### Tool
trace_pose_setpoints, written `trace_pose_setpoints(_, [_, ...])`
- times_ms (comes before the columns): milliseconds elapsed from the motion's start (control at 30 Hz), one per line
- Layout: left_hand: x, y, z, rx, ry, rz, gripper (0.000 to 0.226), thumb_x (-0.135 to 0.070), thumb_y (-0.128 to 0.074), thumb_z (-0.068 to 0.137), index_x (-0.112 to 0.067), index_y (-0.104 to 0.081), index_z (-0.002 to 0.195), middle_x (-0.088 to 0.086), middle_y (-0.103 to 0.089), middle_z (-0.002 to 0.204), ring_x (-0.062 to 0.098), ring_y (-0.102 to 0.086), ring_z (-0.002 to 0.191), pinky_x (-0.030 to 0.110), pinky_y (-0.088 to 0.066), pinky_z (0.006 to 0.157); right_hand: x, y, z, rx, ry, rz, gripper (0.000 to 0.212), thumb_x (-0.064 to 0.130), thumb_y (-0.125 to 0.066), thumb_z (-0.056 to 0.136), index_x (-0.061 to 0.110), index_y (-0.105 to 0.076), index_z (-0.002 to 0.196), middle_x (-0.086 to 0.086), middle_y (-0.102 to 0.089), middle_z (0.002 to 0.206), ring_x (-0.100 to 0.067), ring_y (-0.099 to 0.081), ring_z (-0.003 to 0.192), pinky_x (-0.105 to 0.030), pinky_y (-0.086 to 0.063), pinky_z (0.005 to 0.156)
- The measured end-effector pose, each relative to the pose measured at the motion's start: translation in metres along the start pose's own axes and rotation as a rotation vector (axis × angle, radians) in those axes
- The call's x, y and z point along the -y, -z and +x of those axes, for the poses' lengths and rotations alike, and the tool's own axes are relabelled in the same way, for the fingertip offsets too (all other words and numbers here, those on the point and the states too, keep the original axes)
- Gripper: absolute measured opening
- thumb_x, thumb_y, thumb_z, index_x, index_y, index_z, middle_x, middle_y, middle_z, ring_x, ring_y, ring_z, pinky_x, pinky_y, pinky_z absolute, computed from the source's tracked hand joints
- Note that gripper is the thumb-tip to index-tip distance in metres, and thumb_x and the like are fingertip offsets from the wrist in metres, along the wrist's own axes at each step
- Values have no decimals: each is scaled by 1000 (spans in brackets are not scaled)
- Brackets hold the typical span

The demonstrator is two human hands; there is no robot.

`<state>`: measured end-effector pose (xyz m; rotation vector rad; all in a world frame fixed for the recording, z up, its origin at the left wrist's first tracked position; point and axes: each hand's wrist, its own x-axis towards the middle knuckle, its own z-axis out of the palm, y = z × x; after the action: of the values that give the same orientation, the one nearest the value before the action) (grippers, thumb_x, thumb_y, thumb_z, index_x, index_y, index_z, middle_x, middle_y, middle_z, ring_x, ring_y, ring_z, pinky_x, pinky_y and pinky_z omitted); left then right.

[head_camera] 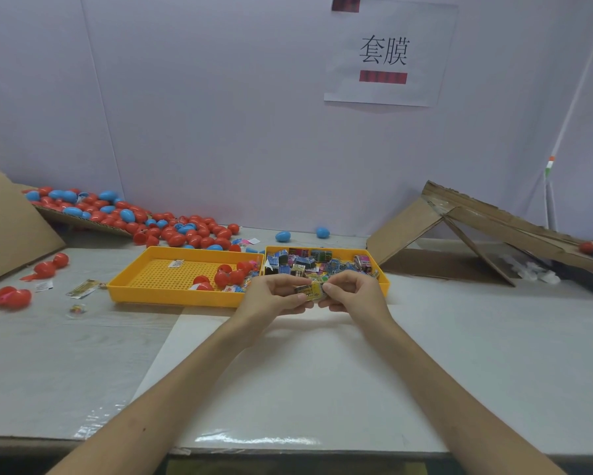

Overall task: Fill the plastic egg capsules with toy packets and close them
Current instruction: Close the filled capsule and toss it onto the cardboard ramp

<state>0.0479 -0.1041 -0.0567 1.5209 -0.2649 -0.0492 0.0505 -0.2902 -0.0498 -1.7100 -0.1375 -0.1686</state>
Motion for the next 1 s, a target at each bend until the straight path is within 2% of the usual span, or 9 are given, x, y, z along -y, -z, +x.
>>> trace_pose_setpoints(233, [1,-2,0,0,24,-24,27,10,-69,89,-13,-74,104,9,-79,91,24,-78,83,23,-59,67,-5,1,6,-74,-89,3,11,3,-70,91,10,-67,84,-7,-73,77,-14,-73,65,-23,-54,60])
trace_pose_setpoints(400, [0,3,0,-31,57,-32,28,10,-68,89,-14,-76,101,8,-79,91,26,-77,85,25,-61,69,-7,21,16,-361,-177,175,14,3,-64,95,12,-58,85,-10,-71,80,-18,-70,62,-32,-59,65])
trace_pose_setpoints(533, [3,3,-1,16,112,9,24,9,-68,89,-8,-76,105,13,-77,97,28,-77,86,28,-62,70,-5,19,15,-302,-134,207,13,0,-65,93,11,-61,88,-8,-70,74,-13,-69,58,-22,-55,54])
trace_pose_setpoints(600, [5,-1,-2,54,88,159,22,6,-69,90,-8,-75,106,9,-75,99,24,-78,83,26,-62,70,-3,13,15,-247,-97,193,11,-1,-65,93,10,-64,93,-8,-70,74,-13,-69,58,-20,-54,54])
trace_pose_setpoints(667, [6,-3,-2,36,-25,445,21,0,-69,92,-15,-75,107,2,-73,103,16,-76,80,21,-60,72,-2,12,14,-225,-77,174,12,-1,-64,94,9,-65,98,-8,-71,76,-12,-69,58,-21,-55,57])
trace_pose_setpoints(767, [6,-2,-4,-49,-238,836,18,-15,-67,95,-21,-75,110,-7,-72,99,6,-66,80,14,-51,70,-2,14,13,-235,-78,118,14,-2,-64,93,8,-67,103,-5,-71,81,-15,-68,58,-31,-60,71])
trace_pose_setpoints(800, [6,1,-4,-59,-280,902,16,-18,-67,96,-21,-76,108,-8,-72,97,2,-62,78,16,-50,70,-1,14,12,-233,-73,103,15,-2,-63,93,8,-67,103,-5,-71,81,-16,-67,58,-32,-60,71])
trace_pose_setpoints(900, [2,6,-5,-106,-341,1039,14,-24,-64,97,-21,-76,104,-9,-72,99,1,-56,77,23,-52,75,1,12,8,-210,-39,36,13,-2,-62,94,9,-67,102,-10,-70,80,-15,-67,59,-23,-55,58])
trace_pose_setpoints(1000, [-8,7,-1,-203,-384,1005,14,-23,-65,97,-18,-76,104,-8,-72,96,2,-57,73,21,-52,71,1,8,4,-175,16,-93,13,2,-63,95,14,-66,96,-9,-70,83,-11,-67,55,-18,-51,53])
